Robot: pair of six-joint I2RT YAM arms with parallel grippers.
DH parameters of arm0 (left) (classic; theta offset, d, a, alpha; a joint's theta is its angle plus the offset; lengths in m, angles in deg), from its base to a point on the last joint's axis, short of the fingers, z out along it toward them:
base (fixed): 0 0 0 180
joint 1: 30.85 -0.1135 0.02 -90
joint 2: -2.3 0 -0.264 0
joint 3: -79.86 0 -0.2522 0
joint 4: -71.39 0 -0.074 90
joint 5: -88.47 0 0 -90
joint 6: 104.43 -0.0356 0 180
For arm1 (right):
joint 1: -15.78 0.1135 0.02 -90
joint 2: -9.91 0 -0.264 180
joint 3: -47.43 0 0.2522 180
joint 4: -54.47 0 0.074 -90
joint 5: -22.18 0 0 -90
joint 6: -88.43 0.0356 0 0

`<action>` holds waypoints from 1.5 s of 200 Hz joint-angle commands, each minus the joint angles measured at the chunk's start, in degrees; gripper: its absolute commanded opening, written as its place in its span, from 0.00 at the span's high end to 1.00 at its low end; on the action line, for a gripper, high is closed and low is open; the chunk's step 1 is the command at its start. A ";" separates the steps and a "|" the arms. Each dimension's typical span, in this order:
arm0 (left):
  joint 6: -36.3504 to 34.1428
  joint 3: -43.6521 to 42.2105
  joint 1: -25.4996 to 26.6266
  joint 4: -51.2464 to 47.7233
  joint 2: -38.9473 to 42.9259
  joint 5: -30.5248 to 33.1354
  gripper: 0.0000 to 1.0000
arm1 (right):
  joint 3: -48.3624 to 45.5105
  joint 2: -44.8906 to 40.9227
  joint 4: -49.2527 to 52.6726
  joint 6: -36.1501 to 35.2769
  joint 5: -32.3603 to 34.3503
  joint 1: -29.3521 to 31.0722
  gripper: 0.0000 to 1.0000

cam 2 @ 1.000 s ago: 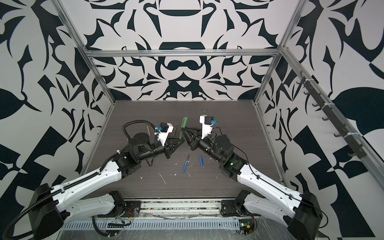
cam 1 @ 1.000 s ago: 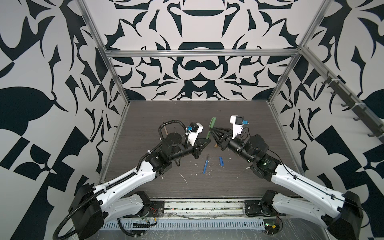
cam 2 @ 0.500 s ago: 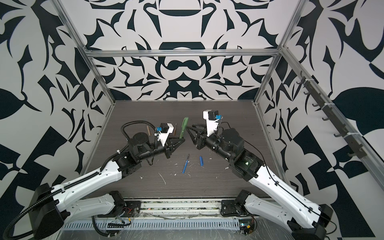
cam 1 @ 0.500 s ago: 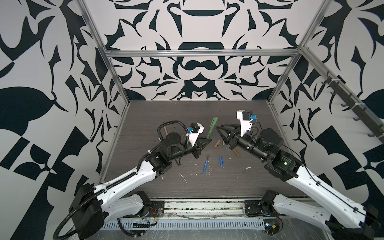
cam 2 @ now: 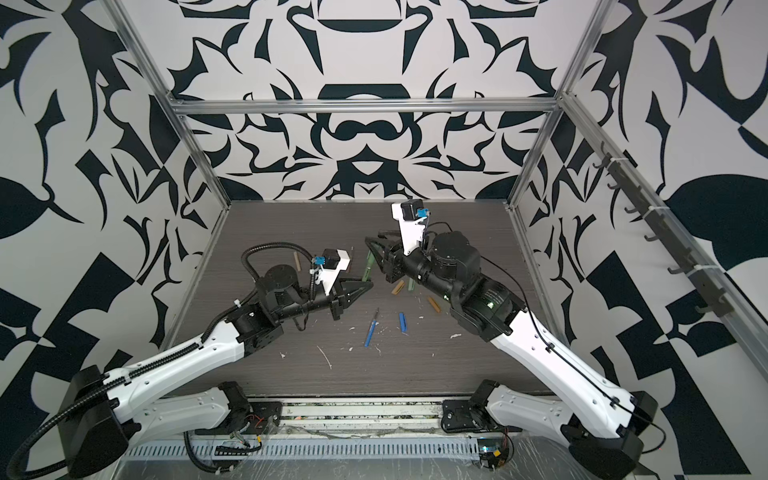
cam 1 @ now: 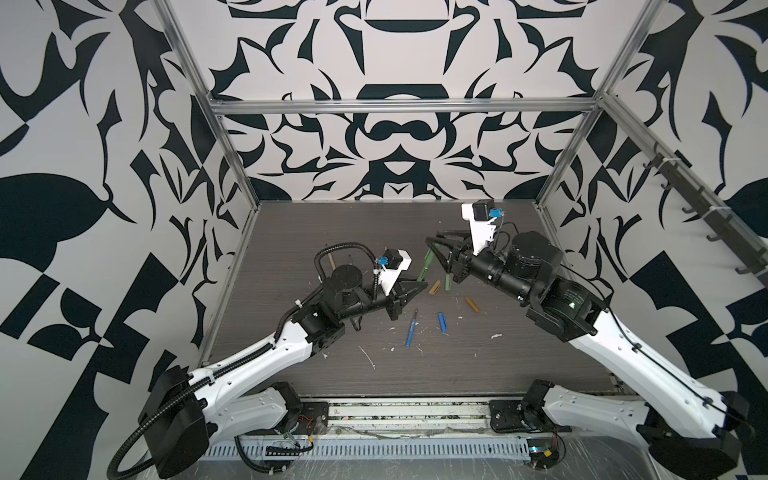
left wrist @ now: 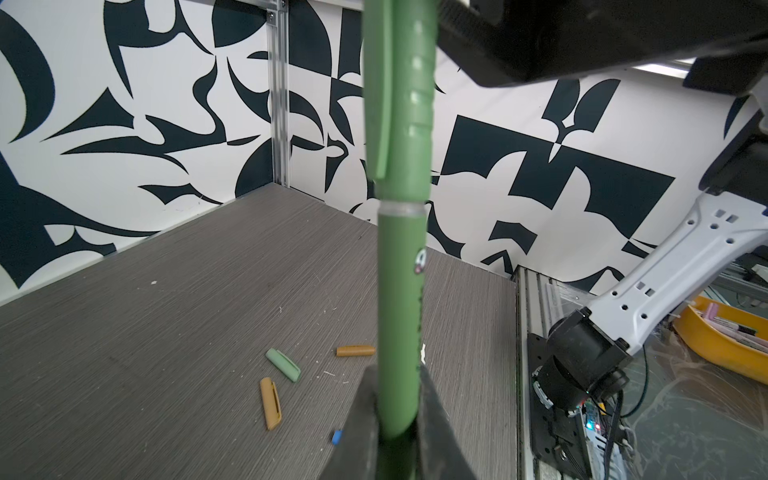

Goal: Insert the pens into the pen caps
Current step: 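Press the green cap onto the pen with the right gripper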

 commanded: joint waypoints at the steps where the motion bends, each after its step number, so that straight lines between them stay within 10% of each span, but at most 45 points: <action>1: -0.52 -0.88 -0.10 1.96 0.34 -0.94 0.98 | -1.15 -1.24 -2.22 0.39 -0.19 -0.20 0.74; 70: 0.19 -0.50 -0.10 3.87 3.60 -0.17 0.98 | -9.31 -2.14 -5.50 5.24 -6.19 -0.19 1.00; 300: 5.02 14.93 -3.58 15.24 -1.58 6.52 1.00 | -35.58 3.20 -24.90 13.43 -14.52 -0.03 1.00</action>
